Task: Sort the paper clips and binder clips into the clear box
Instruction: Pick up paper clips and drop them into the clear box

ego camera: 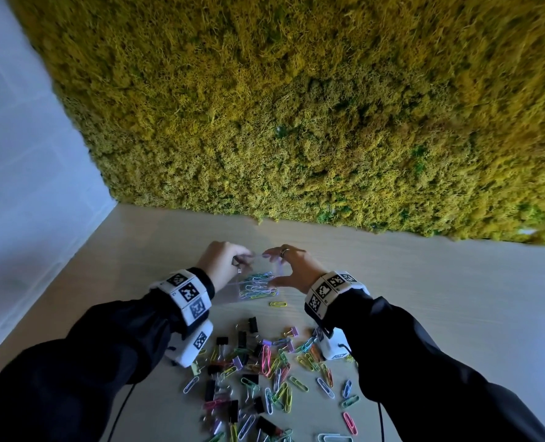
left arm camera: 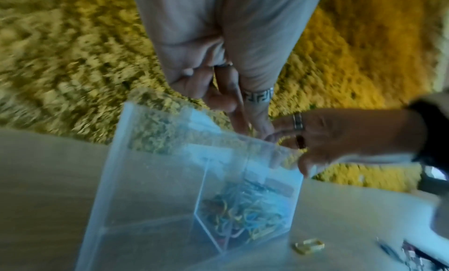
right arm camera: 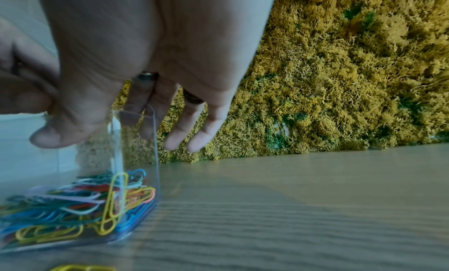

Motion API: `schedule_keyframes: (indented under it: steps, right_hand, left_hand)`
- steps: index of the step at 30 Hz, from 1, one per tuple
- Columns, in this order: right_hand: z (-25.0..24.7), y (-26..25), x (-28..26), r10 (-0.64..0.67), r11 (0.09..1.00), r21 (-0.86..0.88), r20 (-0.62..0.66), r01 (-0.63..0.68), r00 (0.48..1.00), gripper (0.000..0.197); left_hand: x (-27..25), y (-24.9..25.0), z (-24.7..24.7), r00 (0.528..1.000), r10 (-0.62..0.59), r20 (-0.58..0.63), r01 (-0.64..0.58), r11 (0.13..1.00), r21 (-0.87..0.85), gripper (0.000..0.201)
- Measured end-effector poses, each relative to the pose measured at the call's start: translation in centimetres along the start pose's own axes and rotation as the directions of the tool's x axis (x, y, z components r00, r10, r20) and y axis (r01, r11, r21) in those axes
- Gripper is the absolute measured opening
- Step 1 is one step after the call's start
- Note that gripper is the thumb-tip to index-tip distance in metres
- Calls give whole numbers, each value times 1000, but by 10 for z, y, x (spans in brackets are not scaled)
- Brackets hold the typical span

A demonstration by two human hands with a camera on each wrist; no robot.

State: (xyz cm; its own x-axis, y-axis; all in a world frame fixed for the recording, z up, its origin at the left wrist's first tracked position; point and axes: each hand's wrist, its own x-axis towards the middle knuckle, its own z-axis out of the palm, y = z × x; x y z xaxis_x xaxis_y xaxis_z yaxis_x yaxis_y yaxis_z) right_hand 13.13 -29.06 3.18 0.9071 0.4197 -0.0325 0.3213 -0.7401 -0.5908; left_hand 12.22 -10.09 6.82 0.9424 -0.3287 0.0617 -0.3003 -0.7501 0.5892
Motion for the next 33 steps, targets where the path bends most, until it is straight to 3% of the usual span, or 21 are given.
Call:
schedule_keyframes:
  steps: [2,5,7,9,11,13,15,17,19,23,26,31,33]
  right_hand:
    - [0,-2,-1,-1,1000,-19,4,1,1000,62]
    - [-2,-4,-2,1,1000,-27,3,0,1000,63]
    - [-3,-6,-4,11,999,-32,22,-10,1000,67]
    - [-5,-8,-9,51,999,-18,1,-51,999,72]
    - [-9,-11,-18,127,992,4,-127,-128,984,64]
    - [-13,-10,-30,190,978,-39,-237,-204,953,49]
    - [-11,-8,-38,239,952,-162,-131,-258,962,40]
    - [0,-6,-38,298,913,-318,90,-256,950,34]
    - [14,-6,-34,342,888,-383,176,-256,923,38]
    - [24,-3,-19,421,902,-190,183,-388,889,25]
    - [23,2,-14,425,895,-252,237,-367,874,7]
    - [28,-4,-24,381,882,-409,330,-233,864,35]
    - [15,-11,-34,344,891,-397,271,-221,899,30]
  left_hand:
    - [1,0,5,1000,-15,23,16,999,-47,38]
    - [1,-6,5,999,-35,-38,31,993,-110,23]
    - [1,-11,3,993,17,-115,-23,998,-52,20]
    - [0,-18,-1,984,83,-156,-64,991,121,36]
    - [-6,-26,-8,998,49,-49,-35,967,252,55]
    - [-13,-35,-13,989,-21,144,-13,972,234,67]
    - [-17,-39,-16,964,-31,264,-1,993,120,67]
    - [-17,-41,-17,959,-17,282,-3,997,71,65]
    - [-15,-42,-17,960,-22,279,11,999,40,66]
    - [-16,-49,-12,962,-30,270,43,998,-42,70]
    - [-17,-51,-11,965,-38,261,56,996,-65,71]
    - [-16,-56,-9,963,-57,264,80,994,-79,66]
    - [-15,-56,-9,963,-52,265,75,994,-76,65]
